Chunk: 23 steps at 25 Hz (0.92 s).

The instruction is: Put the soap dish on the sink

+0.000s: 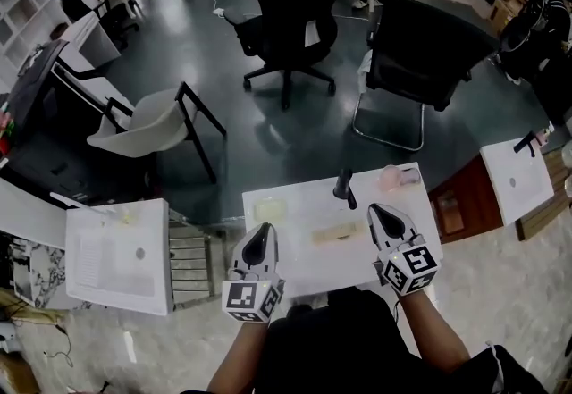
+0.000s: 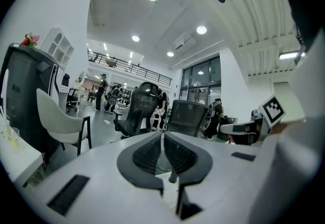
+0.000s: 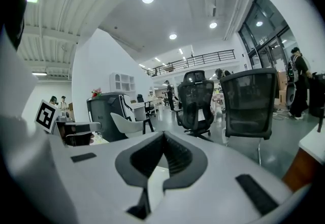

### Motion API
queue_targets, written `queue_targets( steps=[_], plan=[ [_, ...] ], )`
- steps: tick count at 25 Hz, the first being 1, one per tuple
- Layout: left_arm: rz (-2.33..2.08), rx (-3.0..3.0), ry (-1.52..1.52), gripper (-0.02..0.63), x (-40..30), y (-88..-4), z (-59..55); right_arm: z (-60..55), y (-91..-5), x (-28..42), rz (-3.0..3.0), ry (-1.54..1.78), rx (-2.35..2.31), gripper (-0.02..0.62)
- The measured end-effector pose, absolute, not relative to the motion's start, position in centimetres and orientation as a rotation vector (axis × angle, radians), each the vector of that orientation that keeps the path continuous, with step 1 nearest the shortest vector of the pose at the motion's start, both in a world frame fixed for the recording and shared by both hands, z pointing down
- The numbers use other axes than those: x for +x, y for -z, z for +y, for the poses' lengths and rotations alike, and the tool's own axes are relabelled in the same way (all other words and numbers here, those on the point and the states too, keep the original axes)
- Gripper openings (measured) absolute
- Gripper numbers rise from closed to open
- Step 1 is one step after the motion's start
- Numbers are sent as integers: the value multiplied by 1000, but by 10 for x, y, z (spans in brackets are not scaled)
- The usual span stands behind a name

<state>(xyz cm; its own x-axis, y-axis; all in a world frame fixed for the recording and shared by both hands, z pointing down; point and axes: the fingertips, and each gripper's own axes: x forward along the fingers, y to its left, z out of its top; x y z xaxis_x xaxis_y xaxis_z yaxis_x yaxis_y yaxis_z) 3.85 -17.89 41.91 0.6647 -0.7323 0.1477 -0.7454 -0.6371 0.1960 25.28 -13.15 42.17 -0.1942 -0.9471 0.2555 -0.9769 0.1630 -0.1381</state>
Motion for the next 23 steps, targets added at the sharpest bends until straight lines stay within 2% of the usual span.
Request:
queue_targets(
  steps=[23],
  plan=[
    [-1097,2721,-55,23,-15,-420,-197,-141,-429,198,-2215,-351,2011,-2]
  ],
)
